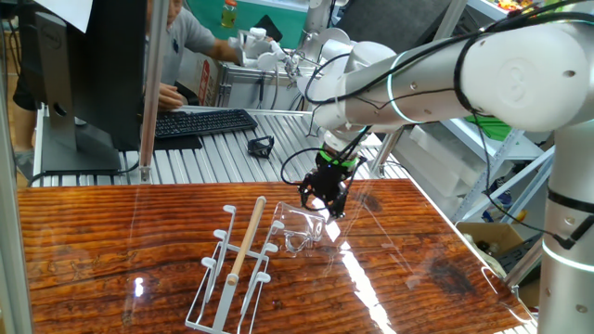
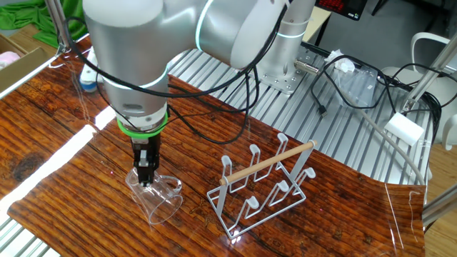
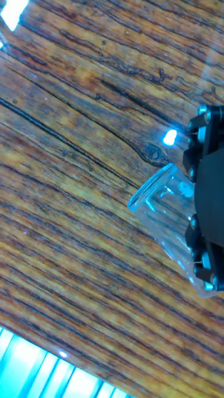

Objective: Put the cup on the cup rack

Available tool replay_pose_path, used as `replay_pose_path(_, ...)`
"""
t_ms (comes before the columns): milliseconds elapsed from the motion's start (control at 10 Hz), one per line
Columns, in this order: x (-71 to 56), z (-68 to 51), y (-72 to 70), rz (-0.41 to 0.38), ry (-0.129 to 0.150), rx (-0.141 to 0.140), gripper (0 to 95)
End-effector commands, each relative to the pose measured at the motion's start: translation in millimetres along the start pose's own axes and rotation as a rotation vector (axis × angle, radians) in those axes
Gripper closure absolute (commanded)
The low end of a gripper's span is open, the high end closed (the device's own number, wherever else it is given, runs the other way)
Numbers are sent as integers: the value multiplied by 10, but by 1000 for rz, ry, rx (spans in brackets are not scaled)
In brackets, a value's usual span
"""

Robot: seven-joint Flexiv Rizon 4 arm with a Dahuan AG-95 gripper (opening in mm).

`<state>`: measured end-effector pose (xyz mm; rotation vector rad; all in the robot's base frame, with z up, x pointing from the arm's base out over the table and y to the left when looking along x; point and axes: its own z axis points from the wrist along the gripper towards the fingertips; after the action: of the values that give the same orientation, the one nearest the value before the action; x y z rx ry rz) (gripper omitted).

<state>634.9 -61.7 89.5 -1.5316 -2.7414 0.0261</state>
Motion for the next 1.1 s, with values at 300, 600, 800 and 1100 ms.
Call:
replay_pose_path(300, -16, 16, 28, -154, 58, 0, 0)
replay_pose_path(600, -16, 16, 28, -143, 56, -15, 0)
replay_pose_path(800, -16, 16, 28, -197, 52, -30, 0)
replay_pose_path(1100, -16, 16, 28, -247, 107, -57, 0)
